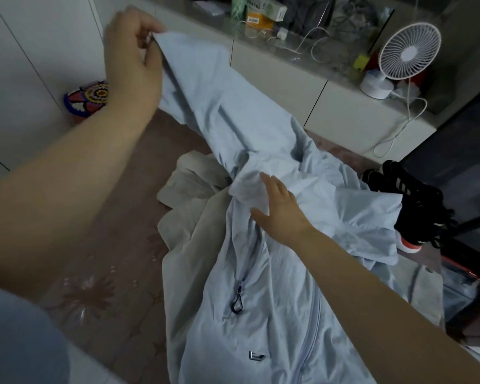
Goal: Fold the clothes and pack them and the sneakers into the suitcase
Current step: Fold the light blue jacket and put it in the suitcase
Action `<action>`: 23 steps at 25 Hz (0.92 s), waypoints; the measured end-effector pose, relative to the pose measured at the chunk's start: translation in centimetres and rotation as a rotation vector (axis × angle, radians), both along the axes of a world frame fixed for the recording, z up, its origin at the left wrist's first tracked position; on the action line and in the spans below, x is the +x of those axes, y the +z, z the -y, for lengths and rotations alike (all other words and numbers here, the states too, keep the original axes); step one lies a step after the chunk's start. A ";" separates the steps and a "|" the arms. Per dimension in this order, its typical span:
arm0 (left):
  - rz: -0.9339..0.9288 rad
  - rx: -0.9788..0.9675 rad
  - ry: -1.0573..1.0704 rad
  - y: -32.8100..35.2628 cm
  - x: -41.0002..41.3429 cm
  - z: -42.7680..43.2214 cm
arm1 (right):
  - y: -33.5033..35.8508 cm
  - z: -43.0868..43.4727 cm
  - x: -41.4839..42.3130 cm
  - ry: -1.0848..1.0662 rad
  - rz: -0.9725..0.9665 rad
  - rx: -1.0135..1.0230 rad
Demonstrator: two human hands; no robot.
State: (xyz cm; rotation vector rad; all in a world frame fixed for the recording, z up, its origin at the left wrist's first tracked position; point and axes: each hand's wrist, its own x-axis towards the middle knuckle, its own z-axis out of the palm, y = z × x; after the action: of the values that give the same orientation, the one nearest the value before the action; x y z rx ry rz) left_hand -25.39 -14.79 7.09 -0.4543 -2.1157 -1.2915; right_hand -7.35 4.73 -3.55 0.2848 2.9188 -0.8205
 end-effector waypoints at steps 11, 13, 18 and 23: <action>0.342 -0.872 -0.727 -8.1 11.4 3.3 | 1.4 5.9 -1.2 0.030 -0.064 -0.356; 0.663 -0.955 -0.836 -8.3 11.2 4.3 | 0.6 5.8 -0.8 0.056 0.000 -0.295; 0.937 -0.560 -0.655 -10.8 9.9 7.1 | -0.7 6.8 -2.1 -0.018 0.053 -0.325; 0.676 -0.680 -0.301 -13.0 7.2 7.7 | 0.0 8.1 -2.3 0.199 -0.148 0.098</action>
State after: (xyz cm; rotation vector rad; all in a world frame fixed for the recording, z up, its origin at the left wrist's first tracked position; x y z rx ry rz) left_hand -18.18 -22.49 -5.89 -0.7054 -3.1749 -0.9082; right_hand -9.61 -3.39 -3.54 -0.0629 3.0635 -0.6983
